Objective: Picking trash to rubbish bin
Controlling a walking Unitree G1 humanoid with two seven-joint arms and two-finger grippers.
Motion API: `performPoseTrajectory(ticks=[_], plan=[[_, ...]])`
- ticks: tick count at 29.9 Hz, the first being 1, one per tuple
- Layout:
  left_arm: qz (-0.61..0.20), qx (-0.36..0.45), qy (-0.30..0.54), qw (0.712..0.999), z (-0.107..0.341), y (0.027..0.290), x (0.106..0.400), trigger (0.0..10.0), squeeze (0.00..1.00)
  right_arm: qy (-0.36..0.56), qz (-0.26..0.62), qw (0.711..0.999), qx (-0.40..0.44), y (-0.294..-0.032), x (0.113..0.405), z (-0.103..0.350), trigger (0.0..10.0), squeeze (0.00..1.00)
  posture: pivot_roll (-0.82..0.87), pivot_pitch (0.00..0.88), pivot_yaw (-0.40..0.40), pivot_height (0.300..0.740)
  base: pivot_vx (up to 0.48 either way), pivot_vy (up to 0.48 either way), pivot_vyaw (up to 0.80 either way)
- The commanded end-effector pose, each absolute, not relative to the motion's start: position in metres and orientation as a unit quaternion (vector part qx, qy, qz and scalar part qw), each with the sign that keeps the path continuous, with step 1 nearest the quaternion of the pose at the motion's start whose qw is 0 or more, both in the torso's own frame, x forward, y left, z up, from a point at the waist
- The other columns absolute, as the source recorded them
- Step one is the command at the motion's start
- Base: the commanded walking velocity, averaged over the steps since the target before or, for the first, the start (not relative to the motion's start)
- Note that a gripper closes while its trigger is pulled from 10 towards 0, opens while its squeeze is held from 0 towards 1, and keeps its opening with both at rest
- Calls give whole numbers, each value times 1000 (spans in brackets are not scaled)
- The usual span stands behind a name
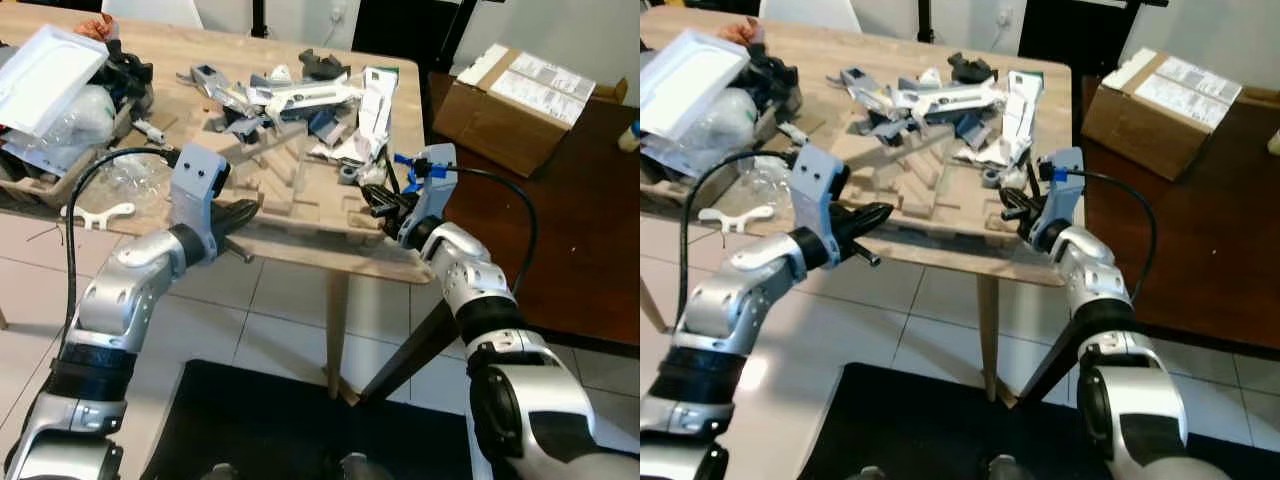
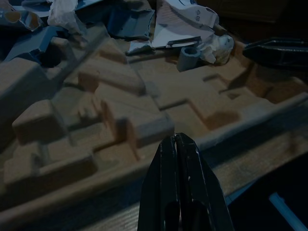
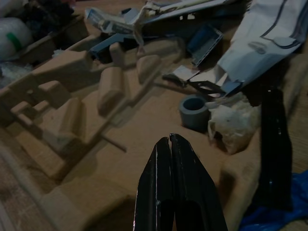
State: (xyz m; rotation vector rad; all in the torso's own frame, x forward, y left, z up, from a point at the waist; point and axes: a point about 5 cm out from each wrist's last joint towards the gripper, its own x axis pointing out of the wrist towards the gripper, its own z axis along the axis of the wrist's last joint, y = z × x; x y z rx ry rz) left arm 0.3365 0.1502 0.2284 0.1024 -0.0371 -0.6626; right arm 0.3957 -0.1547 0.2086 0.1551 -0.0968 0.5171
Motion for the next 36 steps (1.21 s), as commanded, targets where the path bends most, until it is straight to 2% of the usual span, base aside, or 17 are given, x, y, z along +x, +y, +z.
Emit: performPoseTrajectory(ticks=[1,9,24,36], plan=[[-319,53,-27,946,231,151,338,10000,0,-47,245,965,85,-158,394,203,10000,0,33,275,-17,740,0,0,0],[-320,54,-30,945,231,149,342,10000,0,-58,241,965,82,-157,394,210,10000,0,17,307,-19,740,0,0,0],[-295,54,-68,952,240,154,343,10000,0,-92,241,963,79,-153,401,234,10000,0,22,273,-55,740,0,0,0],[-299,72,-88,947,248,151,344,10000,0,-66,218,972,47,-125,418,248,10000,0,54,265,-93,740,0,0,0]])
